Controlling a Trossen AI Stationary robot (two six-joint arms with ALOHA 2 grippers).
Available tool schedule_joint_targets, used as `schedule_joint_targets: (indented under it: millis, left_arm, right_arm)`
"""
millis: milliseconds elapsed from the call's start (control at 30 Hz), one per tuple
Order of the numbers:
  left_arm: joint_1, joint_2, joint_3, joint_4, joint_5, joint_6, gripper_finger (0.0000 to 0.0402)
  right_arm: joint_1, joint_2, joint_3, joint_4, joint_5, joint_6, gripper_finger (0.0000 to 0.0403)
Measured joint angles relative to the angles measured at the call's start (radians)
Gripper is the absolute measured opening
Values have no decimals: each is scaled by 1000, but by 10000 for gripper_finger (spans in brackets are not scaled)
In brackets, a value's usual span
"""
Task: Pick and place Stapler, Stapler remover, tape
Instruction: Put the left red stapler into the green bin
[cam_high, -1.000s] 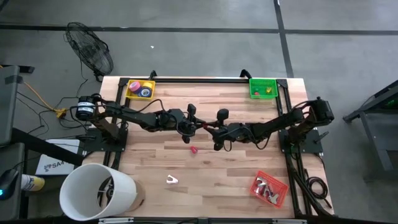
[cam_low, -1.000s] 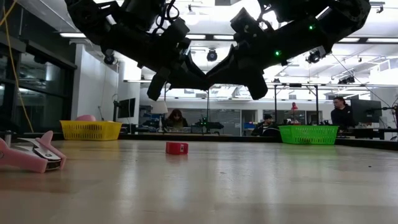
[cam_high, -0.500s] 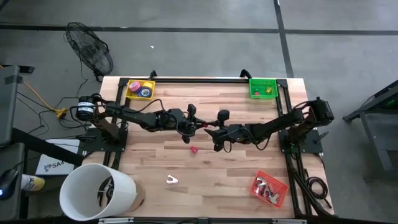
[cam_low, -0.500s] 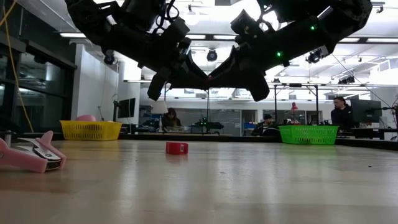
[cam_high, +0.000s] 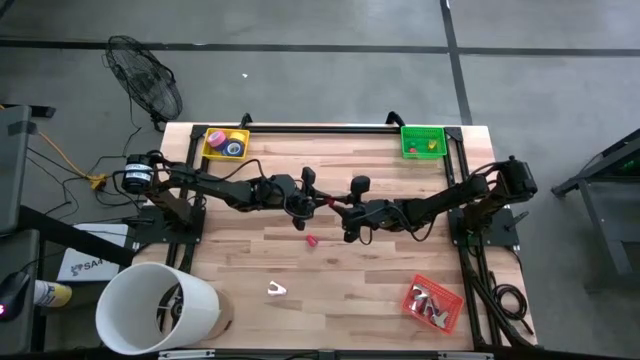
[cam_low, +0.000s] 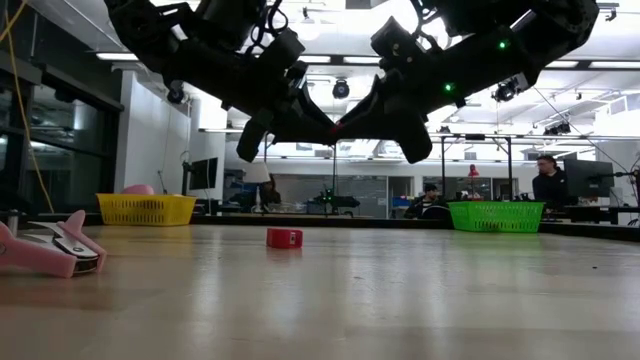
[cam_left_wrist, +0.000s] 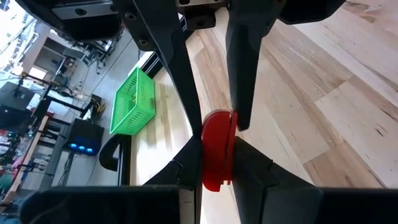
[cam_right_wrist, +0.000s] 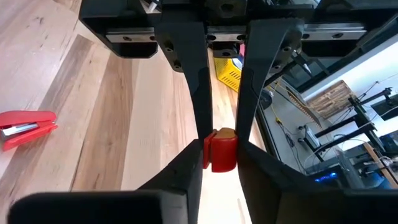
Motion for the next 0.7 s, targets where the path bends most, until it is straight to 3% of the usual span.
schedule_joint_targets:
  millis: [700]
  left_arm:
    - [0, 0, 0, -1, 0, -11, 50]
  right_arm:
    - [0, 0, 0, -6, 6, 1, 57]
